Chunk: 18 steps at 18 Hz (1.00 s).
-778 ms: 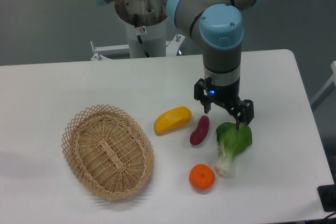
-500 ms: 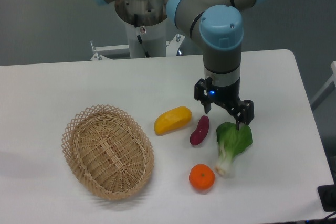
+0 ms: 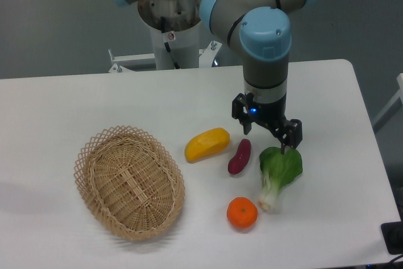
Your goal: Pick up the mango from the table
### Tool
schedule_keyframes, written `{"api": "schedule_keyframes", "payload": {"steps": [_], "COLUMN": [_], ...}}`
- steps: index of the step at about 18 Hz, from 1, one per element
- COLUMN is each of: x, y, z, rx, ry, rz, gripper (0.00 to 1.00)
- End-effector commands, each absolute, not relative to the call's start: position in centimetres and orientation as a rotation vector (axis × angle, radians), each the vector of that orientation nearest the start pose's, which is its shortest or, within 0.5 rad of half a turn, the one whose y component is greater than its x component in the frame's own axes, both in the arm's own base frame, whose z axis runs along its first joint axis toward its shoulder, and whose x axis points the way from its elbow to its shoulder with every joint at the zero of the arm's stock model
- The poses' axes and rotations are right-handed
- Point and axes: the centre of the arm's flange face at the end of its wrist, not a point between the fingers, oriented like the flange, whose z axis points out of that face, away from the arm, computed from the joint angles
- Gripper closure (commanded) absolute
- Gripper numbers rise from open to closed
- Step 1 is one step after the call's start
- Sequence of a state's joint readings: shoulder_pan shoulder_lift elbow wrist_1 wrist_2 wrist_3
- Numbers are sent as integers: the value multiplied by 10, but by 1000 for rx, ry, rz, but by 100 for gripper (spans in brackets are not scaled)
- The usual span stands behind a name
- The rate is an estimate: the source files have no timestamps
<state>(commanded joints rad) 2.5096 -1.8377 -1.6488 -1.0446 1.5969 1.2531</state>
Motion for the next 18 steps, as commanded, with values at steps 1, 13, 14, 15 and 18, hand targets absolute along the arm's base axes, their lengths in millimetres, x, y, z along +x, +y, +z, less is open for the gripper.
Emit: {"api": "schedule_keyframes", "payload": {"steps": [1,13,14,15,18], "x": [-400,-317,-313,-312,-310], "y": [456,448,448,447,446], "z": [354,266,260,258,243], "rx": [-3038,-3013,-3003,-3005,-3028], "ry": [514,721,736,742,755], "rz": [250,220,230,224,190], "gripper": [0,0,0,0,0]}}
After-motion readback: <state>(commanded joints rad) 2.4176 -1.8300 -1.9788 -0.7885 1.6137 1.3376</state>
